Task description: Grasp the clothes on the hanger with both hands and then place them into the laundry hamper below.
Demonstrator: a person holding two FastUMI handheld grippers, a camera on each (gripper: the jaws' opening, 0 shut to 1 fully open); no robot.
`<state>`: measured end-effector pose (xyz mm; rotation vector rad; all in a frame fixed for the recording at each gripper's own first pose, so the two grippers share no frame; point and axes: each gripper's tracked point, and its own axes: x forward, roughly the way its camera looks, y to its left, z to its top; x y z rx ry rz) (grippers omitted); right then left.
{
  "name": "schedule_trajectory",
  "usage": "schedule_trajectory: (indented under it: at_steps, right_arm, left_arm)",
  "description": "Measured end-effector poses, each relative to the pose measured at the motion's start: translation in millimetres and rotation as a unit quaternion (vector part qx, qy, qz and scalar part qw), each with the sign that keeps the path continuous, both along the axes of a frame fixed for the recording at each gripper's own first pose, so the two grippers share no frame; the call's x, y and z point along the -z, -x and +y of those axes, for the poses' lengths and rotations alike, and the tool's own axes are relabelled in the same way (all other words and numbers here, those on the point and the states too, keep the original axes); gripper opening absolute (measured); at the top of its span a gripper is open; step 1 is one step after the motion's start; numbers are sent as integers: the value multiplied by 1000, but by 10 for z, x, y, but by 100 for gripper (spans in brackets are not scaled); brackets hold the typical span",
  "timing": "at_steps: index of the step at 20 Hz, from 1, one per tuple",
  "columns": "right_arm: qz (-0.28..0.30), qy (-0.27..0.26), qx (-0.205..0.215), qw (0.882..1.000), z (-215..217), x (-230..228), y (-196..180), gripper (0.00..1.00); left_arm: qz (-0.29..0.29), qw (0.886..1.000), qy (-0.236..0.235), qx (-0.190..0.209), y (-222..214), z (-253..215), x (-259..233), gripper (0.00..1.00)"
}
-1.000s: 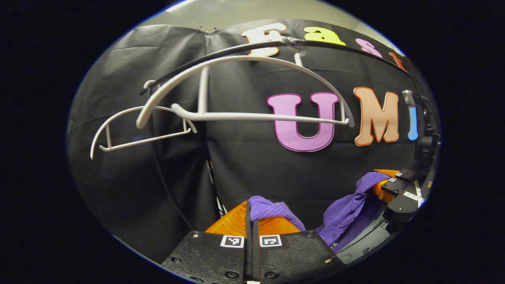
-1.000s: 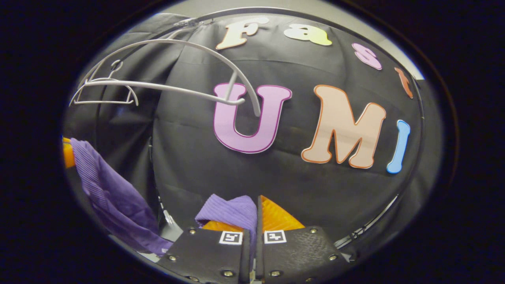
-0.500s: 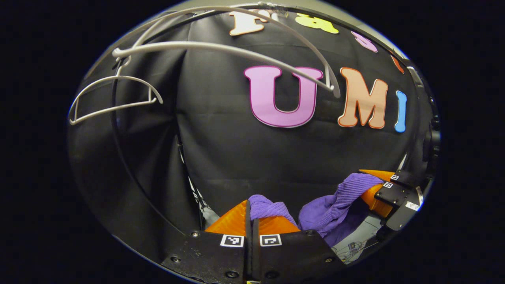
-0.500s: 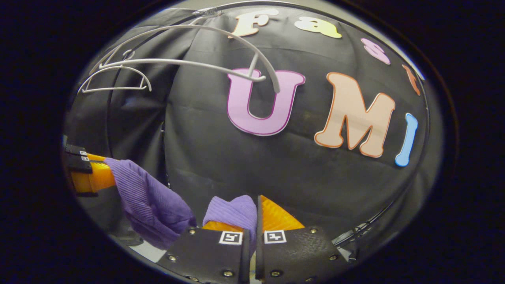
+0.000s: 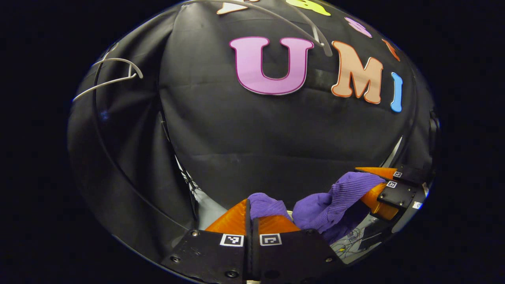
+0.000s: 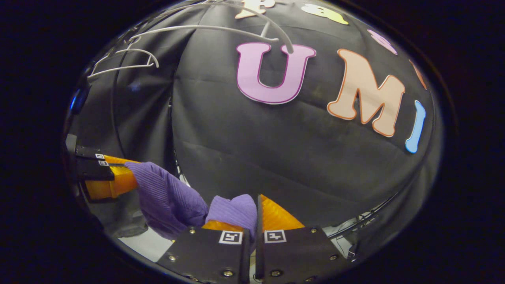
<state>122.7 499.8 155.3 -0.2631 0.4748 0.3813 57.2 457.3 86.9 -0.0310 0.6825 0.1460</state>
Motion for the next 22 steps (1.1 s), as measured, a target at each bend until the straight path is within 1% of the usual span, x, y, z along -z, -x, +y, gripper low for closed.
schedule_trajectory:
  at_steps: [6, 11, 12, 13, 14, 15, 17, 18, 19, 22]
  right_arm:
    - [55, 11, -1, 998, -27, 396, 68, 6]
    - [88, 13, -1, 996, -34, 592, 133, 6]
    - [92, 15, -2, 996, -33, 619, 157, 6]
    - [88, 12, -3, 996, -23, 593, 151, 6]
    - [85, 10, -3, 996, -18, 572, 134, 6]
    - [84, 10, -4, 996, -6, 549, 113, 6]
    - [80, 11, -5, 997, 5, 527, 105, 6]
    - [79, 11, -5, 997, 10, 518, 94, 6]
    - [78, 11, -5, 997, 16, 511, 87, 6]
    - [80, 10, -3, 997, 16, 517, 97, 6]
  left_arm:
    - [48, 999, 6, 11, 60, -56, 289, 1]
    - [83, 996, 17, 25, 141, -131, 492, 1]
    - [89, 995, 21, 27, 162, -142, 532, 1]
    - [95, 995, 28, 30, 185, -171, 570, 3]
    - [98, 994, 38, 34, 195, -226, 586, 2]
    - [102, 993, 49, 38, 201, -272, 599, 6]
    - [99, 993, 48, 43, 203, -281, 586, 8]
    - [96, 993, 43, 46, 178, -275, 578, 15]
    - [95, 993, 42, 49, 161, -284, 561, 8]
    - [94, 993, 48, 50, 133, -319, 548, 10]
